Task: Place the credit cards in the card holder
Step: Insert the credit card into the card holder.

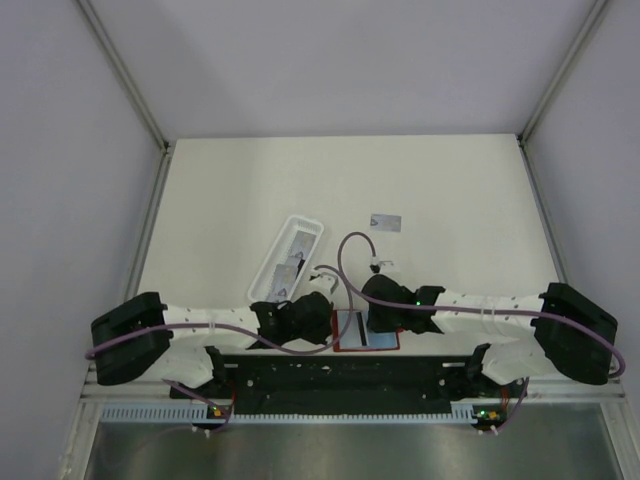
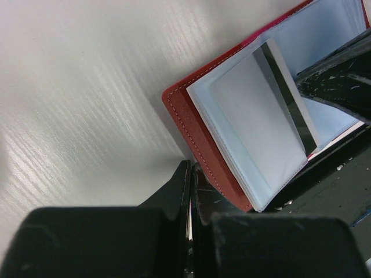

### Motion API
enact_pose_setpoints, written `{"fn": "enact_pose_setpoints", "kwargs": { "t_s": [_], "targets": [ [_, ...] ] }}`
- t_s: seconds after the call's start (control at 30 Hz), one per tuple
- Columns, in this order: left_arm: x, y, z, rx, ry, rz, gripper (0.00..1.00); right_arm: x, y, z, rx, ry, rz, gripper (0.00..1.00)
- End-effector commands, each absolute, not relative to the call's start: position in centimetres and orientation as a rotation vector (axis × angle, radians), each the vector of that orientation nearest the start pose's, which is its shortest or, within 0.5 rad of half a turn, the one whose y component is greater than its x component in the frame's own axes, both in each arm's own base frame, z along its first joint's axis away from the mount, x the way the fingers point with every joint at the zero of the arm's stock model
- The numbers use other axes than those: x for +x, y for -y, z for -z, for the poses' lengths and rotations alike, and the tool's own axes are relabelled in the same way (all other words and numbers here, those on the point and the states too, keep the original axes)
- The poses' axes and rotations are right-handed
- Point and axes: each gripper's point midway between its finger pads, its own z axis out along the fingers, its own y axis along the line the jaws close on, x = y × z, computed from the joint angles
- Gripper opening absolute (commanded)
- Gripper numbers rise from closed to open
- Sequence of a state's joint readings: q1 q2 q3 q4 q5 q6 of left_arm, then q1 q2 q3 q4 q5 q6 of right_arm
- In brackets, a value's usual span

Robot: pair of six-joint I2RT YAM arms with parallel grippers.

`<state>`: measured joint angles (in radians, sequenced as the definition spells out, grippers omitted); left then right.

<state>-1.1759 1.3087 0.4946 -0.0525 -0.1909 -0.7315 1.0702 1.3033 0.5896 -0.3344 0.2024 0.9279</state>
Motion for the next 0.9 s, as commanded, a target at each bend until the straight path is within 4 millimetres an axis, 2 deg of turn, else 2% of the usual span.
{"fn": "enact_pose_setpoints", "kwargs": {
  "t_s": [0.0,0.3,0.4,0.57,0.63,0.77,0.87],
  "targets": [
    [12.3,29.4,-2.9,0.481,-2.446,0.677,0.0,13.6,-26.6,-2.3,-0.138,-2.647,-0.587,0.0],
    [12.0,29.4,-2.4,0.494,-2.463,0.673,0.0,13.1,-28.3,-2.8,-0.164,-2.644,-0.707,0.0],
    [12.1,29.4,-2.7,0.485,-2.452,0.679,0.0,13.5,-27.6,-3.4,-0.156,-2.619,-0.668,0.0],
    [12.6,27.9,-3.7,0.419,-2.422,0.645,0.0,14.6,-25.7,-5.4,-0.13,-2.548,-0.583,0.0],
    [12.9,27.1,-4.2,0.393,-2.404,0.63,0.0,14.7,-25.0,-5.9,-0.113,-2.531,-0.57,0.05],
    [13.3,25.8,-5.1,0.34,-2.375,0.605,0.0,14.6,-23.9,-6.0,-0.082,-2.513,-0.569,0.26],
    [13.5,25.0,-5.8,0.305,-2.353,0.598,0.0,14.8,-23.2,-6.4,-0.062,-2.491,-0.566,0.34]
  ]
}}
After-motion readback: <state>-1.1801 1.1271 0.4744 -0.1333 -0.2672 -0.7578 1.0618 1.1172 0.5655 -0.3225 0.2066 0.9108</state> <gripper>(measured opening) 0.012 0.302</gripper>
